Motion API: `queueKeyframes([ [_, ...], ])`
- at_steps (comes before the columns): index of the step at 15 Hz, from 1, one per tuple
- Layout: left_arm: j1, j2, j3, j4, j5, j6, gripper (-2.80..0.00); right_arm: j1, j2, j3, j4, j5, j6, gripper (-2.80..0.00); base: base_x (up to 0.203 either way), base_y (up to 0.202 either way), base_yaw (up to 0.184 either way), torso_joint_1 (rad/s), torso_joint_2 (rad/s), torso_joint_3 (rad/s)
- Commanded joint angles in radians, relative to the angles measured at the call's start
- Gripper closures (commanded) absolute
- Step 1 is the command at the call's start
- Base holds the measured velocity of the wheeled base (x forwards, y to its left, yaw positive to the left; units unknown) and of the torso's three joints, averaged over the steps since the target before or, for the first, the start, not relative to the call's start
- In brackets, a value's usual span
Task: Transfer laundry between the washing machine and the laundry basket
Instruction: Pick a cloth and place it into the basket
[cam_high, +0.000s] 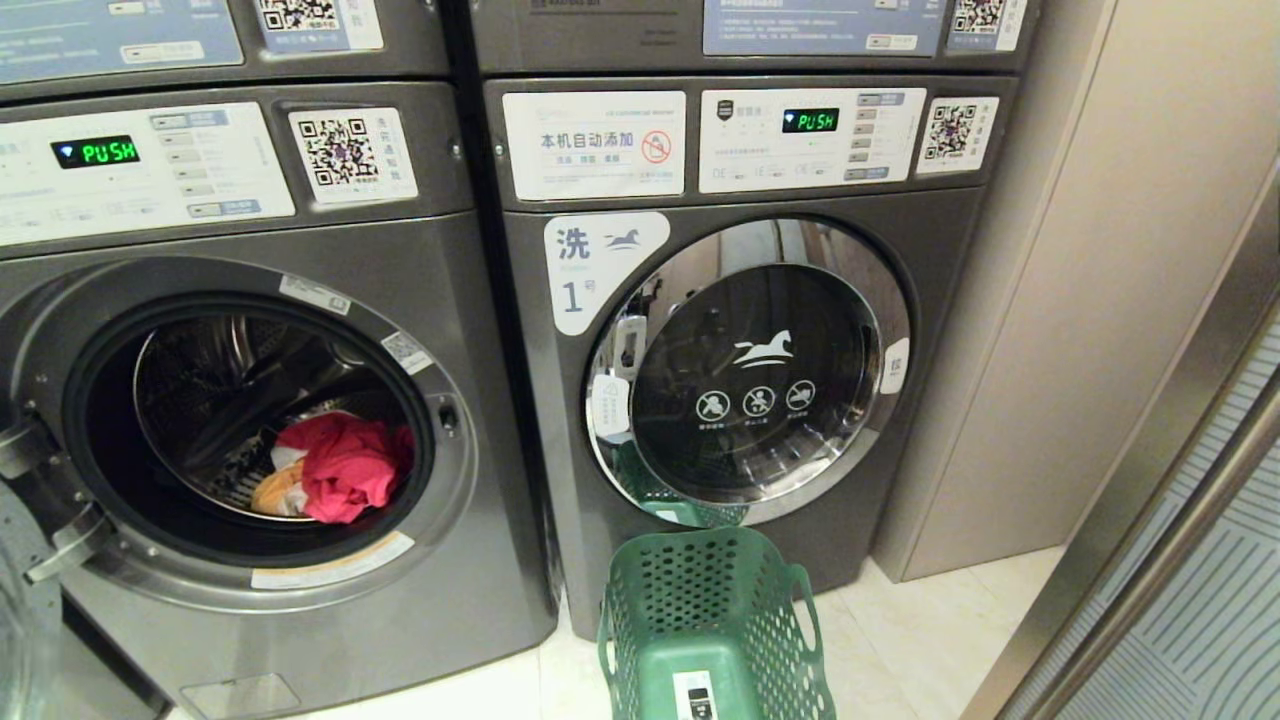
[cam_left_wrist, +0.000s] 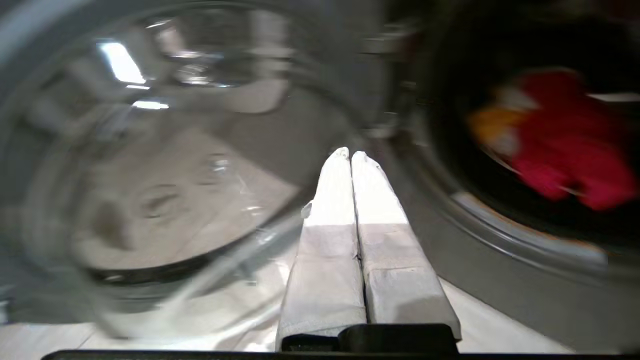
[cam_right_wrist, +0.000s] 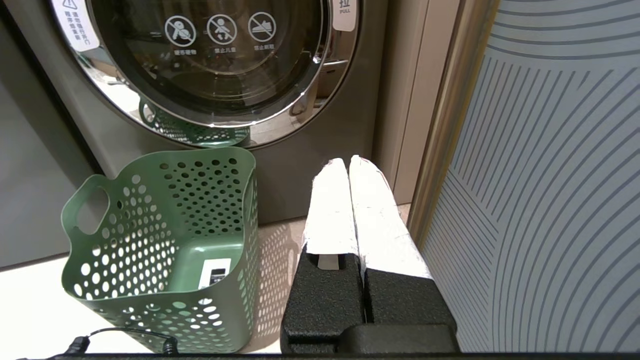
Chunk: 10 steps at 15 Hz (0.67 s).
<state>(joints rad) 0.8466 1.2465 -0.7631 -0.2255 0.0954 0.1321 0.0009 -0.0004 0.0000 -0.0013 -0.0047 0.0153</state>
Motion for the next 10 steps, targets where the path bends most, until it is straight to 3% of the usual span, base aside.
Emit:
queueKeyframes([
  [1, -0.145, -0.167, 0.087, -0.005, -0.016, 0.001, 0.00, 0.001, 0.000, 0.000, 0.000, 0.000, 0.000, 0.00, 0.000, 0.000, 0.000, 0.000, 0.00, 0.000],
  [3, -0.377, -0.346, 0.258, -0.016, -0.064, 0.002, 0.00, 0.001, 0.000, 0.000, 0.000, 0.000, 0.000, 0.00, 0.000, 0.000, 0.000, 0.000, 0.00, 0.000],
  [5, -0.542, -0.534, 0.491, -0.046, -0.113, 0.005, 0.00, 0.001, 0.000, 0.000, 0.000, 0.000, 0.000, 0.00, 0.000, 0.000, 0.000, 0.000, 0.00, 0.000],
  [7, -0.625, -0.738, 0.678, -0.048, -0.170, 0.008, 0.00, 0.001, 0.000, 0.000, 0.000, 0.000, 0.000, 0.00, 0.000, 0.000, 0.000, 0.000, 0.00, 0.000],
  [10, -0.724, -0.956, 0.743, 0.073, -0.220, 0.006, 0.00, 0.001, 0.000, 0.000, 0.000, 0.000, 0.000, 0.00, 0.000, 0.000, 0.000, 0.000, 0.00, 0.000],
])
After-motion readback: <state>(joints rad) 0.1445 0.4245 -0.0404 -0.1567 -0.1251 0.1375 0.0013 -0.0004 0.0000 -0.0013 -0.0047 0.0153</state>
